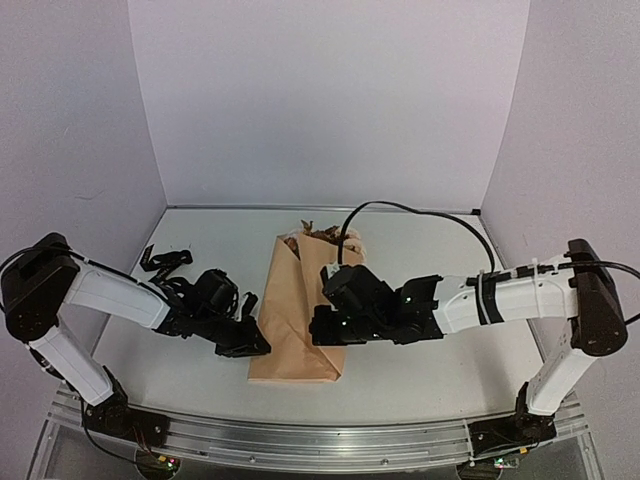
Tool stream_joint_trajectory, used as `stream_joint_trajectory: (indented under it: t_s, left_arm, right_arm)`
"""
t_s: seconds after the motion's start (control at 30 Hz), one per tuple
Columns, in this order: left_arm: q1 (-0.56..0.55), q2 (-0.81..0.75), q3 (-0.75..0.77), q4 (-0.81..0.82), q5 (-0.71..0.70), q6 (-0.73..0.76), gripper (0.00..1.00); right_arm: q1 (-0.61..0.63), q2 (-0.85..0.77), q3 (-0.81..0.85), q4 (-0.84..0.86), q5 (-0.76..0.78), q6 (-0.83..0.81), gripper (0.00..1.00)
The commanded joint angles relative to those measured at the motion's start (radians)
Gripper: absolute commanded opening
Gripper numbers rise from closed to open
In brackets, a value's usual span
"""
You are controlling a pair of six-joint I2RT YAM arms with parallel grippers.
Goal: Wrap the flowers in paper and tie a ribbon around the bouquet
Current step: Fold the two-thirds-folded wrapping paper at the center of the board.
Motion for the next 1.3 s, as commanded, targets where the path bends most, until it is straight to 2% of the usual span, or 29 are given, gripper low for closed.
stream_joint_trajectory:
  t_s: [0.0,0.2,0.43,0.57,0.63,0.73,0.87,1.03,1.27]
  left_arm:
    - [-0.014,0.021,0.034,0.071,-0.005,-0.045,0.13]
    - [-0.023,0.028,0.024,0.092,-0.015,-0.064,0.12]
    - [-0.022,-0.028,0.013,0.072,-0.038,-0.067,0.11]
    - [-0.01,-0.147,0.012,-0.03,-0.106,-0.051,0.16]
    - [0.019,-0.222,0.002,-0.109,-0.144,-0.041,0.21]
    - [0.069,-0.269,-0.02,-0.217,-0.192,-0.026,0.23]
    - [0.081,-0.246,-0.038,-0.283,-0.19,-0.003,0.19]
    - [0.061,-0.221,-0.076,-0.235,-0.12,-0.01,0.13]
    - [-0.028,-0.129,-0.045,-0.173,-0.072,-0.041,0.1]
  right_arm:
    - [-0.002,0.053,0.076,-0.015,-0.056,-0.013,0.0]
    - [-0.021,0.155,0.15,0.002,-0.143,0.008,0.0]
    - [-0.066,0.25,0.137,0.133,-0.193,0.102,0.0]
    - [-0.094,0.284,0.133,0.169,-0.22,0.135,0.0]
    - [-0.098,0.293,0.138,0.173,-0.226,0.14,0.0]
    - [-0.1,0.297,0.14,0.174,-0.225,0.143,0.0]
    - [-0.104,0.301,0.146,0.175,-0.229,0.147,0.0]
    - [-0.111,0.308,0.166,0.174,-0.232,0.161,0.0]
    - [-0.123,0.323,0.204,0.17,-0.241,0.17,0.0]
